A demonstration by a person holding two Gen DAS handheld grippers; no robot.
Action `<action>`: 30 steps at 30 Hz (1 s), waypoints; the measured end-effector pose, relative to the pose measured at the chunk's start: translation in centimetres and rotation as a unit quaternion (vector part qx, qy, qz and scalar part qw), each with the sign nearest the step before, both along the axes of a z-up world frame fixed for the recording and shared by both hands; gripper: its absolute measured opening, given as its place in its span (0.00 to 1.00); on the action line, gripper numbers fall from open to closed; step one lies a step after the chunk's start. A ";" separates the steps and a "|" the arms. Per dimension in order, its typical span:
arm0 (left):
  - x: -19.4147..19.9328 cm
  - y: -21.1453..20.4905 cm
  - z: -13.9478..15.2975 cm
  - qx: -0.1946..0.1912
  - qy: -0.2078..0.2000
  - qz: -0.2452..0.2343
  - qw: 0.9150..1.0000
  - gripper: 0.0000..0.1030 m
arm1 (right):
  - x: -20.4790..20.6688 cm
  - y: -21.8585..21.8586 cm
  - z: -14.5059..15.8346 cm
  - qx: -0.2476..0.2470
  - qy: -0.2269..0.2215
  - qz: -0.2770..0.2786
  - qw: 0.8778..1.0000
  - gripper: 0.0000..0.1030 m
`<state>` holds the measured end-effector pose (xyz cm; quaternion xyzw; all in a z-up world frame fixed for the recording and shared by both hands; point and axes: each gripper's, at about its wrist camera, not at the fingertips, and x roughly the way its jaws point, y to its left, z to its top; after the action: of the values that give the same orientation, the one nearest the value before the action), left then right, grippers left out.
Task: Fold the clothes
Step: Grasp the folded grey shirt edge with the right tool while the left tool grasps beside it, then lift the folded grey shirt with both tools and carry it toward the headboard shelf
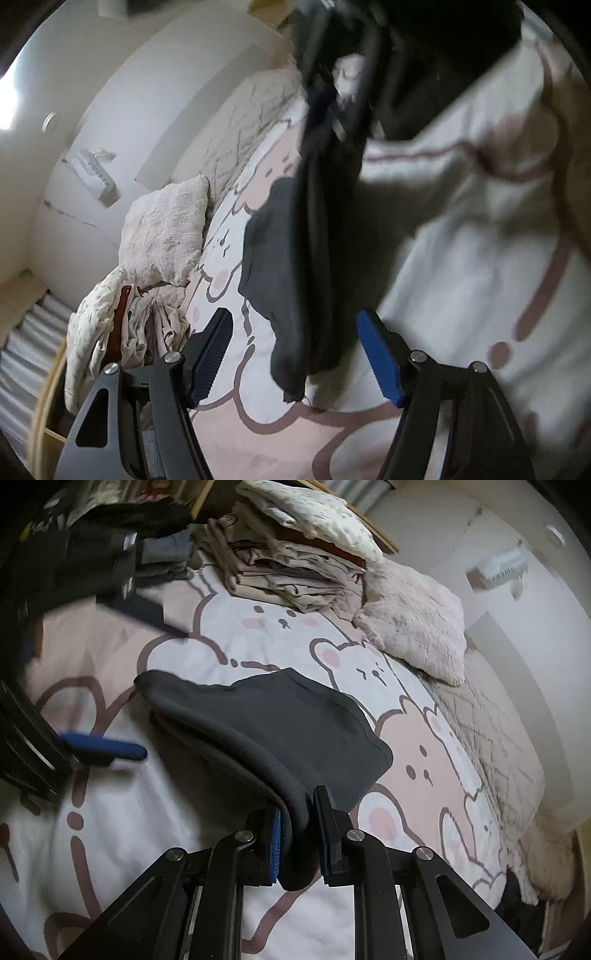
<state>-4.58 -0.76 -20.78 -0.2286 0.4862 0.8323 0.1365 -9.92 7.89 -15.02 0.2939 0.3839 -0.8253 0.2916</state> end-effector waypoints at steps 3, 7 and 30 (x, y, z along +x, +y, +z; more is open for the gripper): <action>-0.9 0.0 -0.6 -0.018 -0.001 -0.002 1.000 0.49 | 0.1 0.2 0.3 -0.005 -0.001 -0.005 1.000 0.17; -2.2 0.0 -1.4 -0.042 -0.001 -0.004 0.999 0.31 | -0.2 0.4 0.6 -0.008 -0.002 -0.010 1.000 0.17; -7.0 -19.1 29.5 0.254 0.010 0.152 0.955 0.10 | 0.1 -9.8 24.3 -0.142 0.128 0.036 0.981 0.16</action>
<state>-11.53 -19.81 8.73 -0.2494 0.2194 0.9415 0.0574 -9.80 -1.92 9.26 0.1275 0.3071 -0.8913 0.3082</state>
